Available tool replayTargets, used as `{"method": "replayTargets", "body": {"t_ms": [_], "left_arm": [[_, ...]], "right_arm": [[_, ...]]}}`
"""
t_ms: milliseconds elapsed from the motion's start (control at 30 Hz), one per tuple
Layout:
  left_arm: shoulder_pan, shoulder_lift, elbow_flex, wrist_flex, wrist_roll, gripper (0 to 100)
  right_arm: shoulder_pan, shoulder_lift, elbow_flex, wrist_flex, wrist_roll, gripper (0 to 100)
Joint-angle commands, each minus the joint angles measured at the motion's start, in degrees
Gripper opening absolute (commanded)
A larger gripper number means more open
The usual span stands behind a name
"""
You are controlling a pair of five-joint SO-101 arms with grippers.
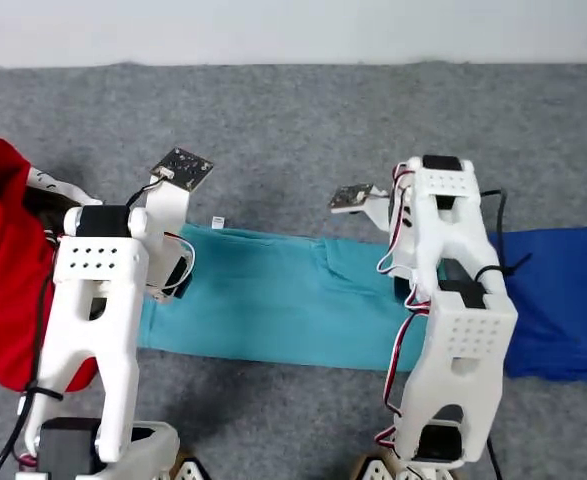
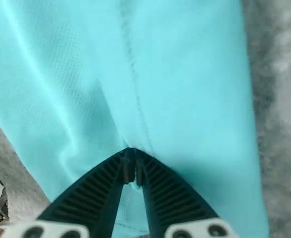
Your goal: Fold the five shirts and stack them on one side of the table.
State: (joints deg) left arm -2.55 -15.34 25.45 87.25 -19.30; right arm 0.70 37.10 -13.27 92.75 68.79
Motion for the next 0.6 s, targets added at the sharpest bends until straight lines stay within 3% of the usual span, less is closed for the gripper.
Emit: {"method": "replayTargets", "body": {"t_ms": [0,333,567], "left_arm": [[0.1,-1.3,-0.1,-0.3,0.5,10],[0.1,-1.3,-0.1,-0.3,0.5,10],[0.1,-1.3,-0.1,-0.3,0.6,10]], "right_arm": [[0.8,-4.3,1.8,-1.9,0.6,0.9],[5.5,-7.8,1.8,-5.4,0.4,0.9],[0.9,-8.4,12.9,-10.9,-5.4,5.1]]}}
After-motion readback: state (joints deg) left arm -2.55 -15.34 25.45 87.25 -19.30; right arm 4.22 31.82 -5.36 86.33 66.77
